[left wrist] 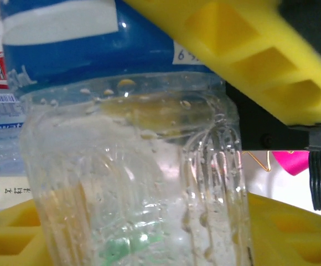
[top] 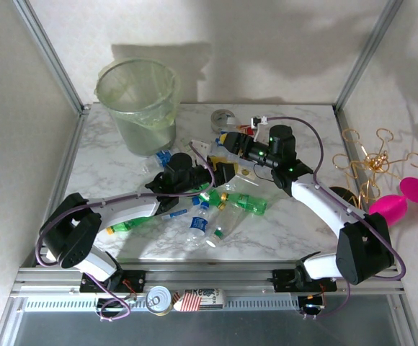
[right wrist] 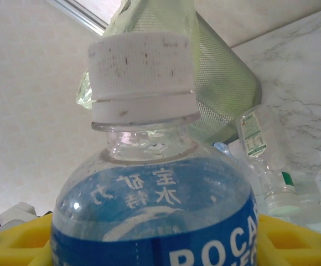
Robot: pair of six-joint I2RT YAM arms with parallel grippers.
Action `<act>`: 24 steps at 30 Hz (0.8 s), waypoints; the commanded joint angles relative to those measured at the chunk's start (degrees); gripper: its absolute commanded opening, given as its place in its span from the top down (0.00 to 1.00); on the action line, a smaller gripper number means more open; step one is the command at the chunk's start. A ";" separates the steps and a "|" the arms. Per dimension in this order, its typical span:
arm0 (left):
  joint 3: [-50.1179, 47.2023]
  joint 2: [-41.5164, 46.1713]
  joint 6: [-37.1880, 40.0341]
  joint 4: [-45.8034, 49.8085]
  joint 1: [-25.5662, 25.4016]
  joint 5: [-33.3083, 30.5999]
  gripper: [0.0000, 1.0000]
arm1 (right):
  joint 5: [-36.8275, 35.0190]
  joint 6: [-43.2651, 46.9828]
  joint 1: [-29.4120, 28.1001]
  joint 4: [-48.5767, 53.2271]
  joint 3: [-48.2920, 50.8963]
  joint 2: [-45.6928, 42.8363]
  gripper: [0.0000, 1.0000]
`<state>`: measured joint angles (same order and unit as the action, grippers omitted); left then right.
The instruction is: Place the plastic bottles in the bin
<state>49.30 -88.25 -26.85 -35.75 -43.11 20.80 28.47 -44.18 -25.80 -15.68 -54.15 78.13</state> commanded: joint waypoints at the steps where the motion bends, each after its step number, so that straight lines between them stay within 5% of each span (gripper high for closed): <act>1: 1.43 -0.16 0.16 -2.09 0.31 -2.46 0.47 | 2.72 -0.47 -0.98 -1.70 0.04 -0.34 0.45; 3: 1.12 0.26 0.26 -1.70 0.31 -2.60 0.48 | 2.51 -0.39 -1.05 -1.63 -0.21 -0.34 0.41; 9: -1.07 2.52 0.53 -0.92 0.53 -5.43 0.48 | -1.56 2.49 -0.93 2.50 -3.81 -1.25 0.01; 24: 3.01 14.80 8.16 13.63 8.77 -19.87 0.51 | -21.65 12.30 -0.66 11.25 -4.19 -8.71 0.01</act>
<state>48.34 -75.99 -21.85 -25.54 -36.97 5.91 11.53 -34.09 -26.28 -6.11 -59.77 69.65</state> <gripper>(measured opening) 0.557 0.988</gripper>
